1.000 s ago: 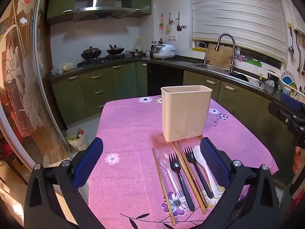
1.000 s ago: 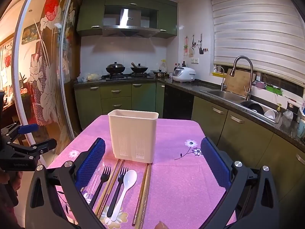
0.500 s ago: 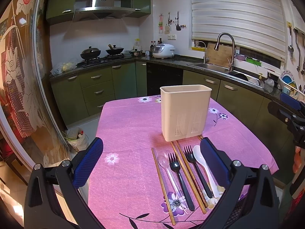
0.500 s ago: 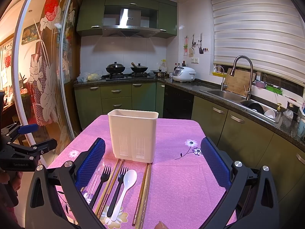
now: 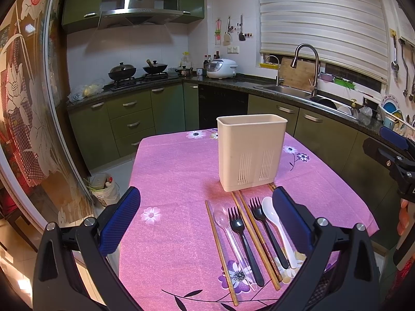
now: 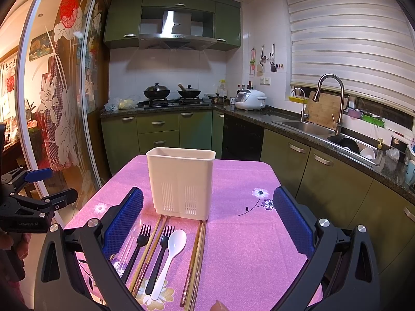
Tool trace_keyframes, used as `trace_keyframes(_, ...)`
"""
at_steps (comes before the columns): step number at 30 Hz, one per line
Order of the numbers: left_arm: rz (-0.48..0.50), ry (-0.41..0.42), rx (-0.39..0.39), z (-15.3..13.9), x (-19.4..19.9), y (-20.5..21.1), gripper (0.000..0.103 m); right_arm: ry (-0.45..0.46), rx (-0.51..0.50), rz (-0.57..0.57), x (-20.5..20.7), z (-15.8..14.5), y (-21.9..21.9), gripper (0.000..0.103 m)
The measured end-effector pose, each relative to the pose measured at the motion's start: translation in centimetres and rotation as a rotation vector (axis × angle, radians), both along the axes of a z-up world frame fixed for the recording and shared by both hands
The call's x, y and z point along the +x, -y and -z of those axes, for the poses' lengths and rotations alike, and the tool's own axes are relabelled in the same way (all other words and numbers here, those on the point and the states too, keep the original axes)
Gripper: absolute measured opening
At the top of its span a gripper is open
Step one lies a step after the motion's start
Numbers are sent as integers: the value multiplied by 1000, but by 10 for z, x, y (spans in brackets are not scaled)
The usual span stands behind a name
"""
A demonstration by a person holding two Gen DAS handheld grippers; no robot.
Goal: Organize utensils
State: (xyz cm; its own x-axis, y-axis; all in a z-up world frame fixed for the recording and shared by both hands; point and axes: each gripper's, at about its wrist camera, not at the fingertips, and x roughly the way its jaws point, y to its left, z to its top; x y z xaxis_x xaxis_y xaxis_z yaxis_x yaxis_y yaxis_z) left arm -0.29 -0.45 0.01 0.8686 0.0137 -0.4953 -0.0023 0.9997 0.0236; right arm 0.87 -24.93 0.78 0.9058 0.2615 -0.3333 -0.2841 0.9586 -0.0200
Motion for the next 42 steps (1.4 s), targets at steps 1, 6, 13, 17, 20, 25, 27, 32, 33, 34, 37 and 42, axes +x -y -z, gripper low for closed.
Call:
trace_keyframes(1,0,0,1,0,0,0,97,0,0,1,0,0,0,99)
trace_keyframes(6,1,0,0,0,0,0,97,-1,1,1,0,0,0,99)
trace_keyframes(13,0,-1,0,0,0,-1,97,-2,1,2,1,1,0,99)
trace_keyframes(17,1,-1,0,0,0,-1,97,-3,2,1,1,1,0,99)
trace_keyframes(20,1,-1,-1,0,0,-1,97,-3,0,2,2,2,-1,99)
trace_keyframes(25,1,-1,-1,1,0,-2,97,-4,0,2,2,4,-1,99)
trace_keyframes(27,1,-1,-1,0,1,-1,97,-5,1,2,2,5,-1,99)
trace_keyframes(32,1,-2,0,0,1,-2,97,-6,-1,2,2,4,-1,99)
trace_keyframes(33,1,-2,0,0,1,-2,97,-6,0,3,2,4,-1,99)
trace_keyframes(34,2,-3,1,2,0,-1,97,-7,-1,3,2,5,-1,99)
trace_keyframes(37,7,-13,-1,7,1,3,97,-16,-6,3,4,10,-3,99)
trace_keyframes(42,14,-53,-6,20,8,10,97,-118,24,-6,19,20,-2,99)
